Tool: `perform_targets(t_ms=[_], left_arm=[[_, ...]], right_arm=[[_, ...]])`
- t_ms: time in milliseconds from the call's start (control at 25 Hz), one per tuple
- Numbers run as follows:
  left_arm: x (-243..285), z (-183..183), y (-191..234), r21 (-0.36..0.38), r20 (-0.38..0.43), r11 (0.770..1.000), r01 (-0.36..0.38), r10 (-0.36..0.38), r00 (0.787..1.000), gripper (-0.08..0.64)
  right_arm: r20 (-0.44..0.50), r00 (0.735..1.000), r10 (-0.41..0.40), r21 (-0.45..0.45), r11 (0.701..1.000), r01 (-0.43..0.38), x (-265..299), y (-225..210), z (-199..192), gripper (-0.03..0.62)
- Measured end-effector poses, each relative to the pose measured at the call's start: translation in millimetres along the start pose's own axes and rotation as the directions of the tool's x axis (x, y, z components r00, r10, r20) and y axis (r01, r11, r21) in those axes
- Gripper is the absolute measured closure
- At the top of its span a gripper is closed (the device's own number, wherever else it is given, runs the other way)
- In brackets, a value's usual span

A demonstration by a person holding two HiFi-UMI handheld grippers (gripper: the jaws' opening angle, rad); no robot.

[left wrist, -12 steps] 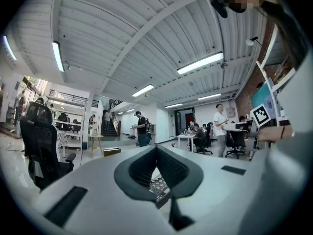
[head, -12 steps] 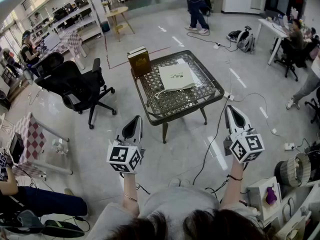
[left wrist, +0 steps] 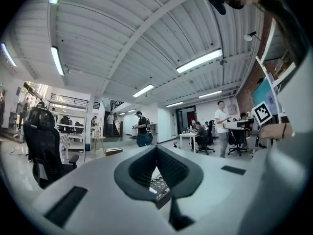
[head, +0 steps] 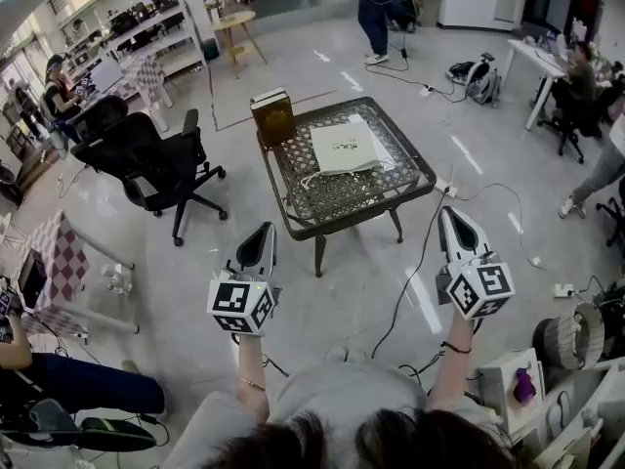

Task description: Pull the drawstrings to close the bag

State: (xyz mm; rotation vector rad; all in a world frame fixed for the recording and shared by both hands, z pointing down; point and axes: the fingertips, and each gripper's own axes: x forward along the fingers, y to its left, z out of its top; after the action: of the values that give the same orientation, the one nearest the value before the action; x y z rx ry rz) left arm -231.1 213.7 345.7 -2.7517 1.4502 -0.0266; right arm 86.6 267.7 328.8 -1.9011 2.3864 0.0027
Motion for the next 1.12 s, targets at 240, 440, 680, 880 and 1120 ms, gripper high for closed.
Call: perform_targets(t_ms=[240, 440, 680, 880, 1120], left_arm=[[-8, 0, -11, 0.012, -0.005, 1.0, -0.012, 0.012, 1.0, 0.537], [-17, -10, -6, -0.009, -0.029, 0.998, -0.056, 0.056, 0.998, 0.537], [-7, -17, 5, -0.026, -0.049, 0.997, -0.077, 0.076, 0.996, 0.537], [27, -24, 15, -0.037, -0.056, 0.997, -0.069, 0.067, 0.996, 0.537], [80, -26, 38, -0.041, -0.052, 0.998, -0.043, 0.041, 0.998, 0.537]], right_arm=[[-0.001, 0.999, 0.035, 0.03, 0.999, -0.035, -4, 1, -7, 0.571], [-0.013, 0.999, 0.048, 0.051, 0.998, -0.048, 1, -4, -15, 0.571], [-0.024, 0.999, 0.047, 0.071, 0.996, -0.045, 18, -14, -21, 0.571], [-0.041, 0.998, 0.043, 0.077, 0.996, -0.04, 47, -28, -29, 0.571], [-0.051, 0.998, 0.038, 0.09, 0.995, -0.033, 96, -41, -37, 0.571]])
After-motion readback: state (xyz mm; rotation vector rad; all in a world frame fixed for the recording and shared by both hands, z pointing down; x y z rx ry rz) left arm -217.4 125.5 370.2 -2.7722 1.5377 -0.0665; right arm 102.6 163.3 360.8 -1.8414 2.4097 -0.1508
